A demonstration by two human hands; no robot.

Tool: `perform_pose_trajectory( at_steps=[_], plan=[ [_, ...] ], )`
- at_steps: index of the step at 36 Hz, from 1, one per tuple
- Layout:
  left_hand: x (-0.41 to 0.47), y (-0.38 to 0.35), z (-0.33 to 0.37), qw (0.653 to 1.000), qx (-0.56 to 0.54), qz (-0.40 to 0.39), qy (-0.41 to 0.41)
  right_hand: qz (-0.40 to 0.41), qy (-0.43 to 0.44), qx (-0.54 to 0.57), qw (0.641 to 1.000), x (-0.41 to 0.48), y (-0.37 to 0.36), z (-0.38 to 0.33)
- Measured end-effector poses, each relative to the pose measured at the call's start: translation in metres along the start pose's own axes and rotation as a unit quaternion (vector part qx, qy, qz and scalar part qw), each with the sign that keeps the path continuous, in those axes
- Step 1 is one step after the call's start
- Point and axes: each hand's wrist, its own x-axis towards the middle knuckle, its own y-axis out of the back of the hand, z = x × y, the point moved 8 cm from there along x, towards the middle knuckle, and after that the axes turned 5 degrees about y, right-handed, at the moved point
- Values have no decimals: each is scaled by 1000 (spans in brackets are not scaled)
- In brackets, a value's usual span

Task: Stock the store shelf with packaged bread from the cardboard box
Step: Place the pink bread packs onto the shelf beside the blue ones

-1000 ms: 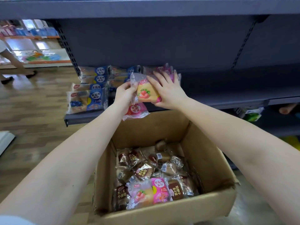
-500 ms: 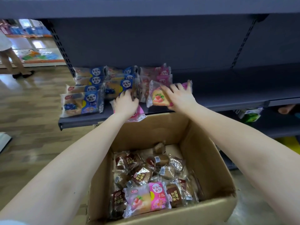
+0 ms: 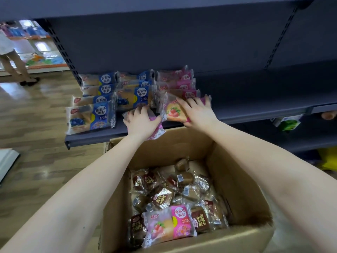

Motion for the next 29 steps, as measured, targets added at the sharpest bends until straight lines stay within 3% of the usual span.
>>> perform_pose_trajectory(
  at_steps=[5, 12, 17, 23, 29],
  plan=[
    [2, 1, 5, 1000, 24, -4, 20, 18, -7, 16, 1000, -8, -3, 6],
    [-8, 0, 12, 994, 57, 1, 96, 35, 60, -9, 998, -6, 4, 27],
    [-18, -2, 17, 985, 75, 16, 154, 100, 24, 13, 995, -3, 21, 71],
    [-22, -8, 55, 986, 61, 88, 131, 137, 15, 18, 990, -3, 25, 125],
    [-28, -40, 115, 988, 61, 104, 92, 101, 66, 24, 992, -9, 14, 149]
  ],
)
